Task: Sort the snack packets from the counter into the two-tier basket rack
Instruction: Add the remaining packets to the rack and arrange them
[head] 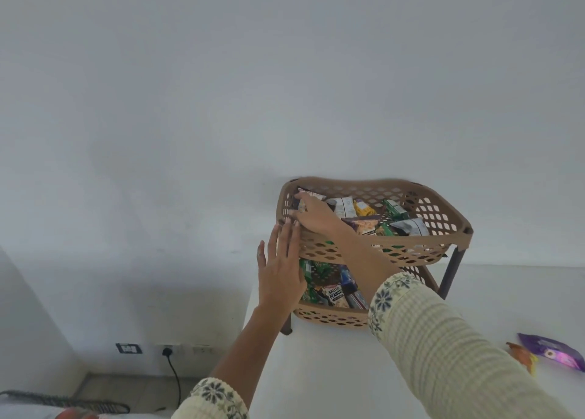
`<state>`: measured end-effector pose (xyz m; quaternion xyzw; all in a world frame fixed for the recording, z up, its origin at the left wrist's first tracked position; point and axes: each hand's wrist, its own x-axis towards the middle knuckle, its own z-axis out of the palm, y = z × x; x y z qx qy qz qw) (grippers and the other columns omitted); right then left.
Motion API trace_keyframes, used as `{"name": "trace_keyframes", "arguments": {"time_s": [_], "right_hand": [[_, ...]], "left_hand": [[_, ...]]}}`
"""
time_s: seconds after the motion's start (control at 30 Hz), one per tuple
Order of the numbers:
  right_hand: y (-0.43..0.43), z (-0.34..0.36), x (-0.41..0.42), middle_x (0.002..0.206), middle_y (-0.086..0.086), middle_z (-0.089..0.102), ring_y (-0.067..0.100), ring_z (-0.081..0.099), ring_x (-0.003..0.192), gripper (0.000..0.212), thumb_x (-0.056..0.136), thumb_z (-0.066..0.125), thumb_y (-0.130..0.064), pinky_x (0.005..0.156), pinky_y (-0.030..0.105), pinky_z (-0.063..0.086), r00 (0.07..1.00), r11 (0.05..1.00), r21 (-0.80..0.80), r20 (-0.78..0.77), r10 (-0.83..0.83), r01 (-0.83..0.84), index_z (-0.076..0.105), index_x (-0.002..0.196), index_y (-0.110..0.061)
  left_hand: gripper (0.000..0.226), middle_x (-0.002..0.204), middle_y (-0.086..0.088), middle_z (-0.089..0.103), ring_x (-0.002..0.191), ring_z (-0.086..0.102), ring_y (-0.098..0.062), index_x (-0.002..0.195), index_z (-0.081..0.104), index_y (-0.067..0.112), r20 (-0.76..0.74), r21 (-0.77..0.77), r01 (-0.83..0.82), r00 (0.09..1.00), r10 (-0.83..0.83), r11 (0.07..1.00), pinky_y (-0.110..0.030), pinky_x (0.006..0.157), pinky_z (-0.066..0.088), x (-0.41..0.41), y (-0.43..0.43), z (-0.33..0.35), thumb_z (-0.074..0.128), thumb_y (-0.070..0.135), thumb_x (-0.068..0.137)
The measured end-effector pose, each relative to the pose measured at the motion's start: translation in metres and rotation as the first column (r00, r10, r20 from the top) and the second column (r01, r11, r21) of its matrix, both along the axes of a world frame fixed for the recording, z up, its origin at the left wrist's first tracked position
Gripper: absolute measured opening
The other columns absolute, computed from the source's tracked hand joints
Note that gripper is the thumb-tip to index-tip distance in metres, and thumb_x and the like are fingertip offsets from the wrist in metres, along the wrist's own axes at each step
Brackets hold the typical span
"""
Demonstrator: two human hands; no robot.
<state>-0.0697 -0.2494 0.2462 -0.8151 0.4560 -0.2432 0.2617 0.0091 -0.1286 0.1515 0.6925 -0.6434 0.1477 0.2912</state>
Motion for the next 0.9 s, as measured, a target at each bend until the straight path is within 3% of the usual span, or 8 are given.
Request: {"name": "trace_keyframes", "arguments": {"time_s": [0.13, 0.27, 0.33, 0.4, 0.47, 0.57, 0.77, 0.9], "right_hand": [[-0.004, -0.005, -0.002, 0.126, 0.012, 0.060, 0.021, 0.056, 0.098, 0.043, 0.102, 0.036, -0.040, 0.086, 0.035, 0.042, 0.981, 0.985, 0.045, 0.089, -0.172, 0.169, 0.042, 0.137, -0.016], [0.000, -0.005, -0.007, 0.101, 0.004, 0.066, 0.014, 0.056, 0.079, 0.032, 0.103, 0.036, -0.032, 0.073, 0.030, 0.040, 0.927, 0.967, -0.055, 0.304, -0.220, 0.248, 0.052, 0.124, -0.016], [0.009, -0.005, -0.008, 0.086, 0.001, 0.064, 0.013, 0.057, 0.071, 0.028, 0.103, 0.036, -0.028, 0.066, 0.030, 0.041, 0.910, 0.939, -0.187, 0.358, -0.209, 0.289, 0.056, 0.116, -0.014], [0.019, -0.007, -0.011, 0.091, 0.005, 0.065, 0.018, 0.060, 0.082, 0.028, 0.102, 0.036, -0.024, 0.069, 0.034, 0.046, 0.934, 0.866, -0.395, 0.298, -0.196, 0.308, 0.058, 0.115, -0.011], [0.031, -0.016, -0.016, 0.106, 0.008, 0.066, 0.024, 0.059, 0.103, 0.029, 0.100, 0.039, -0.021, 0.084, 0.039, 0.049, 0.956, 0.748, -0.597, 0.203, -0.211, 0.292, 0.059, 0.118, -0.010], [0.048, -0.037, -0.022, 0.128, 0.004, 0.061, 0.023, 0.049, 0.128, 0.033, 0.098, 0.040, -0.023, 0.103, 0.041, 0.040, 0.959, 0.605, -0.762, 0.073, -0.274, 0.230, 0.057, 0.124, -0.013], [0.072, -0.109, -0.052, 0.161, 0.007, 0.020, 0.025, 0.012, 0.150, 0.050, 0.099, 0.036, -0.028, 0.119, 0.054, 0.013, 0.918, 0.638, -0.757, -0.144, -0.368, 0.137, 0.032, 0.148, -0.021], [0.100, -0.156, -0.076, 0.164, 0.007, 0.006, 0.024, 0.001, 0.152, 0.054, 0.098, 0.032, -0.029, 0.118, 0.057, 0.012, 0.907, 0.709, -0.690, -0.193, -0.374, 0.146, 0.024, 0.152, -0.024]], "left_hand": [[0.092, 0.158, -0.007, 0.029, 0.146, 0.028, -0.029, 0.154, 0.022, 0.017, -0.024, -0.012, 0.006, 1.000, -0.006, 1.000, -0.057, 0.112, 0.033, -0.002, -0.001, -0.002, 0.071, 0.019, 0.076], [0.092, 0.161, -0.006, 0.023, 0.148, 0.024, -0.028, 0.155, 0.017, 0.018, -0.037, 0.002, 0.005, 0.999, -0.005, 1.000, -0.056, 0.114, 0.030, -0.004, -0.001, -0.005, 0.068, 0.019, 0.078], [0.092, 0.162, -0.006, 0.019, 0.149, 0.020, -0.027, 0.156, 0.012, 0.018, -0.023, 0.016, -0.007, 1.000, 0.007, 1.000, -0.055, 0.116, 0.027, -0.003, -0.002, -0.007, 0.065, 0.019, 0.080], [0.093, 0.163, -0.005, 0.014, 0.150, 0.015, -0.026, 0.156, 0.007, 0.018, -0.006, 0.032, -0.021, 1.000, 0.021, 0.999, -0.054, 0.117, 0.023, -0.003, -0.004, -0.010, 0.063, 0.019, 0.082], [0.094, 0.164, -0.004, 0.011, 0.150, 0.012, -0.026, 0.156, 0.003, 0.019, -0.005, 0.045, -0.027, 1.000, 0.028, 0.999, -0.053, 0.117, 0.022, -0.002, -0.006, -0.012, 0.062, 0.019, 0.082], [0.094, 0.164, -0.004, 0.011, 0.150, 0.013, -0.027, 0.156, 0.005, 0.018, 0.000, 0.049, -0.047, 0.999, 0.047, 0.998, -0.054, 0.116, 0.026, -0.003, -0.006, -0.011, 0.063, 0.019, 0.082], [0.083, 0.164, -0.005, 0.003, 0.150, 0.013, -0.029, 0.156, 0.003, 0.016, -0.084, 0.015, -0.020, 0.996, 0.021, 1.000, -0.055, 0.114, 0.027, -0.010, 0.000, -0.015, 0.050, 0.025, 0.089], [0.076, 0.164, -0.006, 0.002, 0.151, 0.008, -0.029, 0.156, 0.011, 0.011, -0.068, 0.054, 0.012, 0.998, -0.008, 0.998, -0.054, 0.115, 0.022, -0.026, 0.018, -0.035, 0.037, 0.033, 0.087]]}}
